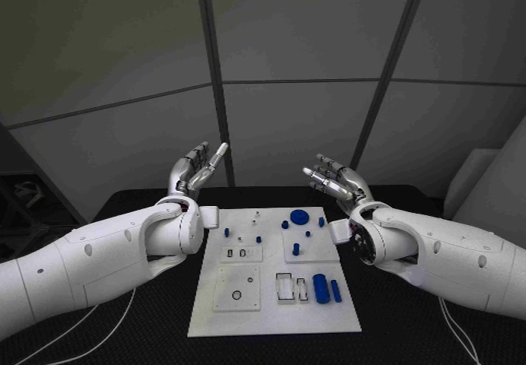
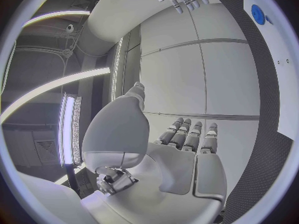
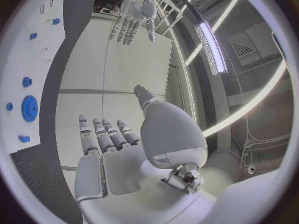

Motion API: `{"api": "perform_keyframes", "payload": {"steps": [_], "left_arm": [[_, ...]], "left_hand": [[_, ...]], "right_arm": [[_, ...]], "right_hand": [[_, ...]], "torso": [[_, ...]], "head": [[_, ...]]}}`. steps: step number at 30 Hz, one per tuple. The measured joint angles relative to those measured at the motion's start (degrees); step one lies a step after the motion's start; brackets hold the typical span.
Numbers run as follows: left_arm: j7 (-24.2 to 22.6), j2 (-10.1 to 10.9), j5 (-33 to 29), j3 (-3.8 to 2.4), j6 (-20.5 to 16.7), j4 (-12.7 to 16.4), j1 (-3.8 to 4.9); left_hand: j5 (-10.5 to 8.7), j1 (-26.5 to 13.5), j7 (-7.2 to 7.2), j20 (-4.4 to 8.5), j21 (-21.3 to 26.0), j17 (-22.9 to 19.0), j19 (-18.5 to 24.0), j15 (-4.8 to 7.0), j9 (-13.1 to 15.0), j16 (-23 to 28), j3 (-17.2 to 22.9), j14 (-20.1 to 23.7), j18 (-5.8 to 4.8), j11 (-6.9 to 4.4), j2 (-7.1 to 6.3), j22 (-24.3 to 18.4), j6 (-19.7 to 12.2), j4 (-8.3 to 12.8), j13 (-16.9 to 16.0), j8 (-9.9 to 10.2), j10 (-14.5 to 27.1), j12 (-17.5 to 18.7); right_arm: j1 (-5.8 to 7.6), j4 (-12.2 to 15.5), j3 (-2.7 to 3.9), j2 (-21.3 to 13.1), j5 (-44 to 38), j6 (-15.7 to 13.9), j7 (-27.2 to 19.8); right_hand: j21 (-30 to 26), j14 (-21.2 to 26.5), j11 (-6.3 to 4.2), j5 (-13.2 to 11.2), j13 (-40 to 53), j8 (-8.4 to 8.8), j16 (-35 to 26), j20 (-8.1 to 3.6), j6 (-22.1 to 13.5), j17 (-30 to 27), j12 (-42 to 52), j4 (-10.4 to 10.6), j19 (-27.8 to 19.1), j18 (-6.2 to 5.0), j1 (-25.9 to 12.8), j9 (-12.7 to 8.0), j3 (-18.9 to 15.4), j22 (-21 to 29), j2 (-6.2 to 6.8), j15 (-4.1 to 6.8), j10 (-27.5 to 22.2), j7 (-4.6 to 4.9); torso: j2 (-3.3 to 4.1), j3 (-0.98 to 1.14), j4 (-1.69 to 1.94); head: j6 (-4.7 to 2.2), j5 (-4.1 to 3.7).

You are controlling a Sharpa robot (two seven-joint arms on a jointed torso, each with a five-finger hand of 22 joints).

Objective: Assemble the parts on the task board

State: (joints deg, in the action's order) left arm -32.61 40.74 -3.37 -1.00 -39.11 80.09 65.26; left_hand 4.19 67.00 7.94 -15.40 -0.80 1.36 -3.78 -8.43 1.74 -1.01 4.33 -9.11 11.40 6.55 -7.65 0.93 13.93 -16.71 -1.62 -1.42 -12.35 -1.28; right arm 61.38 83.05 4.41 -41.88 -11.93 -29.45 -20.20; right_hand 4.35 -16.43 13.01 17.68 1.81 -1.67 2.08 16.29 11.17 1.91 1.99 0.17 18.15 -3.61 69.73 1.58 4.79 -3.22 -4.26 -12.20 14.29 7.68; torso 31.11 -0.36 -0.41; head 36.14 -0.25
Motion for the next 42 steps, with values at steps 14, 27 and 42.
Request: {"api": "perform_keyframes", "payload": {"steps": [14, 27, 42], "left_arm": [[-0.85, 4.61, -0.77, 0.03, 2.58, 2.43, -0.03], [-0.40, 9.65, 0.88, 0.03, 5.21, 9.40, 0.02], [0.94, 13.76, 2.72, 0.01, 7.52, 18.32, 0.03]], "left_hand": [[0.00, 7.30, 2.29, -1.32, -14.49, 3.98, -30.89, -2.55, 2.49, -9.66, 2.24, -36.25, -3.67, 6.00, 4.42, 7.12, 25.47, 3.29, -2.64, -5.31, -33.81, -6.76], [0.00, 10.29, 4.23, 1.67, -19.83, 6.31, -44.47, 1.28, 2.22, -11.18, 0.55, -51.07, -0.05, 2.75, 5.03, 8.24, 40.04, 9.32, -2.41, -6.82, -47.38, -7.45], [0.00, 10.59, 4.03, 2.08, -20.63, 6.90, -46.69, 1.64, 2.09, -9.86, -0.07, -51.44, -2.62, 2.56, 4.72, 8.42, 40.64, 10.24, -2.30, -5.86, -47.98, -6.25]], "right_arm": [[0.68, -4.22, 0.27, -0.80, -25.37, 3.38, 3.03], [5.51, -8.10, 0.32, 0.70, -48.95, 8.61, 9.28], [8.29, -9.36, 0.33, 4.22, -73.79, 16.33, 21.73]], "right_hand": [[8.56, -32.56, -1.63, -1.20, 1.60, -5.22, 4.92, -0.11, 30.63, 1.67, 4.64, -6.03, 19.08, -4.88, 7.64, 2.30, 3.91, -3.32, 1.53, 2.13, 33.94, 3.03], [15.64, -48.21, -4.55, 0.10, 1.80, -5.43, 5.82, -3.26, 43.73, 3.00, 2.64, -7.00, 30.22, -5.77, 7.03, 2.29, 10.88, -5.69, 5.38, 5.89, 48.24, 3.58], [53.62, -67.32, -8.10, 0.84, 2.24, -2.76, 37.04, -10.43, 48.64, 27.38, 1.75, -5.05, 47.95, -5.69, 5.42, 2.42, 12.92, -35.80, 10.21, 12.22, 51.47, 1.15]], "torso": [[0.68, 0.24, -0.06], [2.82, 0.32, 0.09], [7.51, -0.01, 1.05]], "head": [[0.71, 0.47], [-0.01, 0.35], [-1.64, -0.58]]}}
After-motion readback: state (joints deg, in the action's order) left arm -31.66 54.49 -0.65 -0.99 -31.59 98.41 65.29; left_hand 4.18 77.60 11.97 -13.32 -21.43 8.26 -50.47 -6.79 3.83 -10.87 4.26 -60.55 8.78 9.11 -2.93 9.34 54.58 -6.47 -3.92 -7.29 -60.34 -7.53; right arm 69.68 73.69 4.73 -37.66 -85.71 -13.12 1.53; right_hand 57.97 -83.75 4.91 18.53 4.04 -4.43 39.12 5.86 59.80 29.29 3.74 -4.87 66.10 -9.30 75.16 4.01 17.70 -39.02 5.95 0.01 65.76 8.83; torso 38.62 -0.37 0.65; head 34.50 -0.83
